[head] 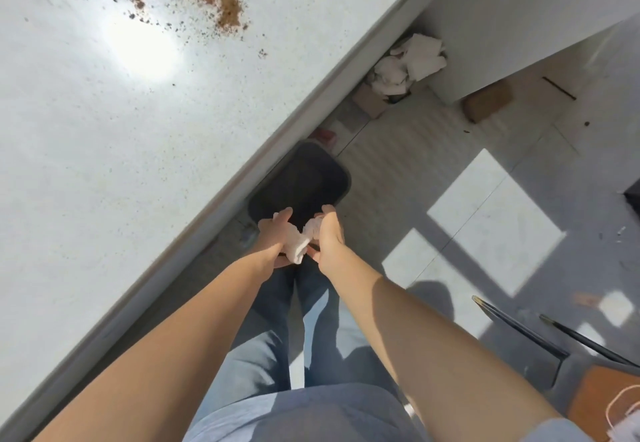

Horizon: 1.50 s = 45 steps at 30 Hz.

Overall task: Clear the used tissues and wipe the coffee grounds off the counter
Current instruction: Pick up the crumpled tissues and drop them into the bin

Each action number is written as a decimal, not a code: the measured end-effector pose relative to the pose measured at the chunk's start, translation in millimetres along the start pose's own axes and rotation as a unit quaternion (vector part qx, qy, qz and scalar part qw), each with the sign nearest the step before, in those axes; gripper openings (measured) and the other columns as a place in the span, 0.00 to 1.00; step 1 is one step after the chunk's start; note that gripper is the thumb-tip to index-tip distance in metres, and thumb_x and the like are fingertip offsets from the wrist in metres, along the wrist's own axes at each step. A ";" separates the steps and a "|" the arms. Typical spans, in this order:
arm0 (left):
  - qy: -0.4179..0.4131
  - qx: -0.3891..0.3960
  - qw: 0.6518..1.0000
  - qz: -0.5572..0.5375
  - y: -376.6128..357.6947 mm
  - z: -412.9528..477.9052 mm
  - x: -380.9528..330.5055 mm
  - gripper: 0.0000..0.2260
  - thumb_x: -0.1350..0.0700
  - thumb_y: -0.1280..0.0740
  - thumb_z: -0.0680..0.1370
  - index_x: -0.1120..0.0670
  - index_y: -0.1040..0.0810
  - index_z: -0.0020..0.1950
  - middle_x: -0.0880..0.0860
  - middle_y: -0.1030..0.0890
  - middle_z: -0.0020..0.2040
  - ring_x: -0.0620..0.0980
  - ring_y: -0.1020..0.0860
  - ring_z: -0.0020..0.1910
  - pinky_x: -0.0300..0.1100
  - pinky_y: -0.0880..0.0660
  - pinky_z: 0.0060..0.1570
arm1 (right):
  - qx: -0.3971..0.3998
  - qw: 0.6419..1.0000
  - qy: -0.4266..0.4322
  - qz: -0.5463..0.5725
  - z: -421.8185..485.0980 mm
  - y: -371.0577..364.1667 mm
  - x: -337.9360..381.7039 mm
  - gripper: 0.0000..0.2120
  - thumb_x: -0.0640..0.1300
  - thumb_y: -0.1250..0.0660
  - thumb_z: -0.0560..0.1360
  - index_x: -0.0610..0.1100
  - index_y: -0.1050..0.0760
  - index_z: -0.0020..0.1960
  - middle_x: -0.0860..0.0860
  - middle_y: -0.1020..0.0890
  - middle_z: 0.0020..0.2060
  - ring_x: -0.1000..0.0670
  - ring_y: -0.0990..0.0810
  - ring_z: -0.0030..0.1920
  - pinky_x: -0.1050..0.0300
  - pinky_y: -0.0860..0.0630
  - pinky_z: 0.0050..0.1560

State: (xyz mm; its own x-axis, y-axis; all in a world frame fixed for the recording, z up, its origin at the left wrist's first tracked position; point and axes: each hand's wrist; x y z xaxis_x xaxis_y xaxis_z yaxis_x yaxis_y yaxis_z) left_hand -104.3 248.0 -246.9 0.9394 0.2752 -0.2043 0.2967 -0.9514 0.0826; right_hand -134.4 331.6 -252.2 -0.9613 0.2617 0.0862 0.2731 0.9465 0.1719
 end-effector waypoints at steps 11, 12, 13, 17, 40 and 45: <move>-0.020 0.034 0.997 0.065 -2.0 8.3 9.7 0.28 0.39 0.50 0.80 0.47 0.52 0.78 0.51 0.44 0.78 0.54 0.40 0.75 0.49 0.41 0.70 | 0.013 0.997 -0.010 -0.074 0.8 3.2 10.6 0.24 0.56 0.44 0.81 0.45 0.35 0.72 0.44 0.29 0.68 0.43 0.25 0.63 0.46 0.28 0.65; -0.031 0.036 0.995 0.093 -4.9 8.4 11.4 0.28 0.39 0.51 0.80 0.47 0.54 0.78 0.50 0.47 0.79 0.54 0.43 0.76 0.51 0.45 0.73 | 0.015 0.997 -0.010 -0.078 0.7 4.2 10.0 0.24 0.56 0.43 0.80 0.45 0.35 0.72 0.45 0.29 0.68 0.44 0.26 0.64 0.47 0.28 0.65; -0.042 0.040 0.992 0.115 -7.7 6.6 12.9 0.28 0.39 0.52 0.80 0.46 0.55 0.78 0.50 0.48 0.79 0.53 0.45 0.76 0.51 0.48 0.73 | 0.015 0.996 -0.008 -0.087 1.0 5.4 9.2 0.25 0.57 0.43 0.80 0.44 0.36 0.72 0.44 0.29 0.68 0.44 0.26 0.65 0.48 0.29 0.65; -0.073 0.064 0.985 0.139 -15.4 -3.1 18.5 0.28 0.39 0.51 0.80 0.45 0.55 0.78 0.49 0.50 0.79 0.52 0.47 0.77 0.49 0.48 0.73 | -0.002 0.988 0.053 -0.146 -0.3 15.0 3.5 0.26 0.57 0.47 0.81 0.45 0.39 0.74 0.42 0.30 0.69 0.41 0.30 0.68 0.44 0.33 0.69; -0.583 -0.064 0.769 0.253 29.1 -224.1 -88.6 0.29 0.44 0.44 0.80 0.49 0.50 0.78 0.46 0.46 0.78 0.41 0.48 0.75 0.39 0.51 0.72 | 0.078 0.590 0.741 -0.311 -219.5 56.3 96.1 0.18 0.43 0.41 0.78 0.48 0.33 0.67 0.54 0.32 0.68 0.58 0.35 0.68 0.54 0.36 0.68; -0.585 -0.183 0.746 0.260 80.2 -238.4 -97.5 0.32 0.39 0.47 0.77 0.49 0.50 0.78 0.47 0.47 0.78 0.48 0.52 0.77 0.51 0.54 0.75 | 0.114 0.526 0.768 -0.347 -257.8 2.3 92.2 0.19 0.41 0.40 0.78 0.44 0.33 0.69 0.49 0.31 0.70 0.50 0.35 0.70 0.47 0.36 0.69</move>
State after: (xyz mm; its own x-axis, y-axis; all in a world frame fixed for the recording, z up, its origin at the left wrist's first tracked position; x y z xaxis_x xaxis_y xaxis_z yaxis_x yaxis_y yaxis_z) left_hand -131.1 177.8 12.1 0.2152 -0.6306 -0.7457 0.1716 -0.7272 0.6646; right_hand -213.0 309.3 9.1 0.3850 -0.4565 0.8021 -0.3043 0.7577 0.5772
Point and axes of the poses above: each hand's wrist, its own z-axis towards the middle knuckle, its own y-axis out of the back of the hand, x = y × z
